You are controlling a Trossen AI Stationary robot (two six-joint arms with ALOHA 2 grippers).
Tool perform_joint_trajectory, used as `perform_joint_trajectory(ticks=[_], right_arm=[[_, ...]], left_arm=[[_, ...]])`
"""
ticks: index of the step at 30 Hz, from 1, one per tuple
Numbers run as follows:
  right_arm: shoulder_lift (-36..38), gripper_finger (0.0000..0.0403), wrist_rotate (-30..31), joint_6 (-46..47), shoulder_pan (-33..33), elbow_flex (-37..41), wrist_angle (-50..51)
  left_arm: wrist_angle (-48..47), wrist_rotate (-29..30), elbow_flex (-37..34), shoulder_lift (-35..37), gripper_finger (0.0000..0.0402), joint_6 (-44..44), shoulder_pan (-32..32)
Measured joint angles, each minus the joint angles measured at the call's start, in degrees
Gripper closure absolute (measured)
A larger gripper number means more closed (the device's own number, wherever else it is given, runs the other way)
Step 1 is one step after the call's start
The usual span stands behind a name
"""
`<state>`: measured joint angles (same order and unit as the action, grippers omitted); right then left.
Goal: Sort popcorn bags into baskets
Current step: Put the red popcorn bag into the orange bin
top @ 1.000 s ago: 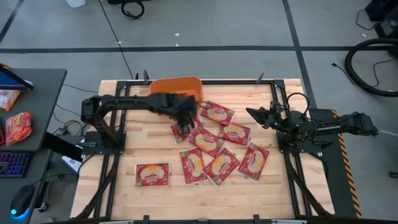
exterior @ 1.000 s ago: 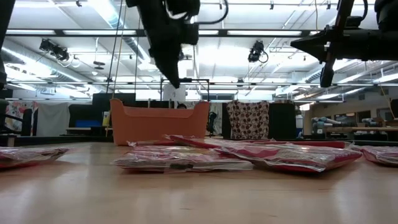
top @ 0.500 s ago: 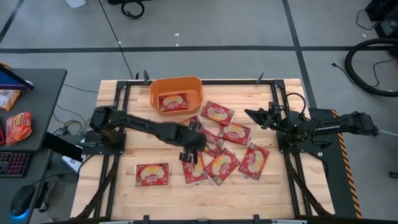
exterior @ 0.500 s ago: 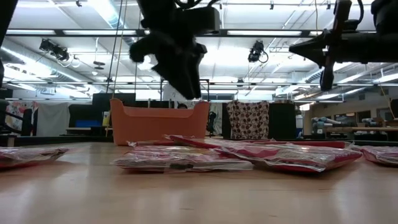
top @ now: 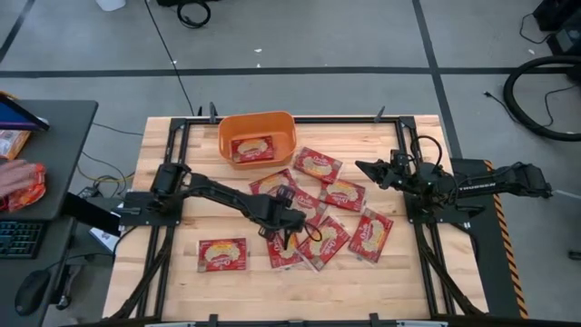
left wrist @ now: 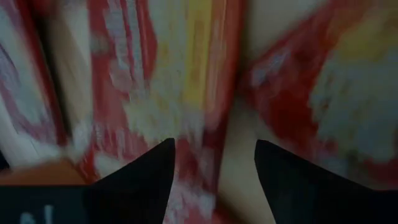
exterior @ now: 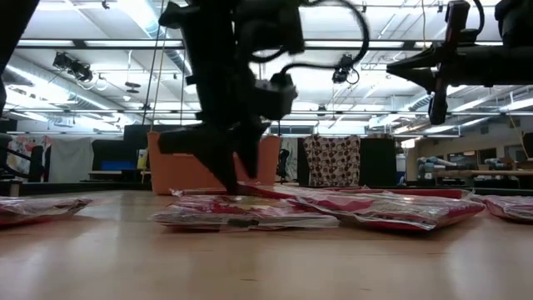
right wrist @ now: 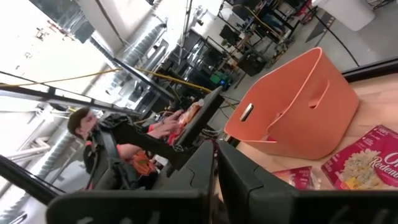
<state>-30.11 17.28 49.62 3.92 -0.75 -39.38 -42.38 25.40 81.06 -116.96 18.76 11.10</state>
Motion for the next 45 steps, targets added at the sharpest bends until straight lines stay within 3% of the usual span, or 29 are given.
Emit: perform_joint_trajectory(ticks=[5,14,26,37,45], right_arm=[[0.0,0.0375,-0.4,0.3,0.0,0.0,-0.3],[0.0,0.0376,-0.5,0.3,0.0,0.0,-0.8],[0.0,0.0376,-0.7,0.3,0.0,0.0,-0.8],[0.0,0.0375,-0.7,0.3,0.0,0.0,-0.8],[0.0,0.0375,-2.6,0.3,0.0,0.0,-1.5]], left_arm=[[0.4,4.0,0.0,-1.1,0.0176,-0.4,-0.4],[1.8,4.1,-0.1,-1.3,0.0188,-1.3,-1.4],[1.9,2.6,-0.1,-1.3,0.0255,-1.6,-3.2],[1.3,0.2,-0.1,-1.1,0.0387,-1.6,-3.4],[-11.2,-4.3,4.0,4.5,0.0395,-9.0,-5.8]])
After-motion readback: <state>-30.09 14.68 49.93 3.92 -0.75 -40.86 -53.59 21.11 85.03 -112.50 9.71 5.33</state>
